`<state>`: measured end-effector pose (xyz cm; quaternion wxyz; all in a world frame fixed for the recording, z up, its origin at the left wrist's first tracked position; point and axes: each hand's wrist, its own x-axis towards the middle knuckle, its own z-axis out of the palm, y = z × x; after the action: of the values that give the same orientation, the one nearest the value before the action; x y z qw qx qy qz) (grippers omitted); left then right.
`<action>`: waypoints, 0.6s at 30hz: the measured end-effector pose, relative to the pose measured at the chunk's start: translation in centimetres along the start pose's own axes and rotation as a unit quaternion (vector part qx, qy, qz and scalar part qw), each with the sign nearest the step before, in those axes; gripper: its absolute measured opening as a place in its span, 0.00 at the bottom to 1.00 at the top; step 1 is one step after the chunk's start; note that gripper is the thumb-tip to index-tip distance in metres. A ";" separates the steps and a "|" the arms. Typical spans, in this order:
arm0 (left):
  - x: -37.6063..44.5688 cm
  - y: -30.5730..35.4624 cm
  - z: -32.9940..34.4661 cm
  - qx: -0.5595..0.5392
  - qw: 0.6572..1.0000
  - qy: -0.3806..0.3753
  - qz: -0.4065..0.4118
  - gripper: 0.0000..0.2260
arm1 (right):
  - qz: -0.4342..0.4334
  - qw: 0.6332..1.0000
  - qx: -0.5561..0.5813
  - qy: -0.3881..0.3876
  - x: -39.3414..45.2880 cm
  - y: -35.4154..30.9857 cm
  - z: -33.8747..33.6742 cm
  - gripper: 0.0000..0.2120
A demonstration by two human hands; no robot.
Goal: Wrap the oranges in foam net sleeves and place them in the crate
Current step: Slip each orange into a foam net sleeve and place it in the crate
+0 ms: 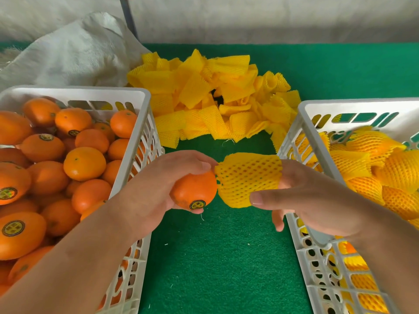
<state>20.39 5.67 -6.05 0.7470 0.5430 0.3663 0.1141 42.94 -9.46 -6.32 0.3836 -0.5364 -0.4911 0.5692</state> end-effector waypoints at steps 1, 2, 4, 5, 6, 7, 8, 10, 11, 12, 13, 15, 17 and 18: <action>0.1 0.1 -0.1 -0.021 1.000 0.010 -0.004 0.15 | -0.003 1.000 0.013 0.001 -0.1 -0.1 -0.1 0.23; 0.2 0.0 -0.3 -0.043 0.999 0.027 -0.009 0.16 | -0.001 1.000 0.027 0.004 -0.1 -0.1 -0.2 0.23; 0.6 -0.1 -0.4 -0.075 0.995 0.062 -0.022 0.17 | -0.001 0.999 0.044 0.003 -0.2 -0.1 -0.4 0.24; 0.7 -0.2 -0.5 -0.077 0.994 0.076 -0.025 0.17 | -0.003 0.999 0.044 -0.004 -0.2 -0.1 -0.4 0.24; 0.8 -0.3 -0.5 -0.067 0.994 0.085 -0.023 0.16 | -0.007 0.999 0.038 -0.012 -0.1 -0.1 -0.3 0.23; 1.0 -0.3 -0.4 -0.051 0.994 0.090 -0.017 0.15 | -0.010 0.999 0.029 -0.023 -0.1 -0.2 -0.2 0.22; 1.0 -0.4 -0.3 -0.038 0.995 0.089 -0.011 0.16 | -0.013 0.999 0.019 -0.035 -0.1 -0.3 0.0 0.21; 1.0 -0.5 -0.2 -0.020 0.997 0.074 -0.011 0.24 | -0.015 0.998 0.002 -0.053 0.0 -0.5 0.3 0.21; 1.0 -0.7 -0.2 -0.007 0.997 0.070 -0.017 0.31 | -0.015 0.998 -0.007 -0.057 0.1 -0.6 0.5 0.21; 1.1 -0.9 -0.2 0.012 0.997 0.071 -0.021 0.36 | -0.012 0.998 -0.021 -0.055 0.1 -0.6 0.6 0.21; 1.1 -1.0 -0.1 0.038 0.996 0.076 -0.022 0.39 | -0.005 0.998 -0.037 -0.051 0.2 -0.6 0.8 0.22; 1.2 -1.2 0.0 0.108 0.990 0.090 -0.014 0.38 | 0.020 0.997 -0.067 -0.045 0.1 -0.7 1.0 0.25; 1.2 -1.2 0.1 0.164 0.983 0.084 0.000 0.36 | 0.026 0.995 -0.082 -0.052 0.0 -0.8 1.2 0.23; 1.2 -1.3 0.0 0.179 0.981 0.076 0.005 0.33 | 0.021 0.995 -0.086 -0.055 0.0 -0.9 1.2 0.21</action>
<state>20.89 5.87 -7.72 0.6075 0.6595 0.4332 0.0916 41.64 -9.47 -5.50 0.2960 -0.5455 -0.5473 0.5614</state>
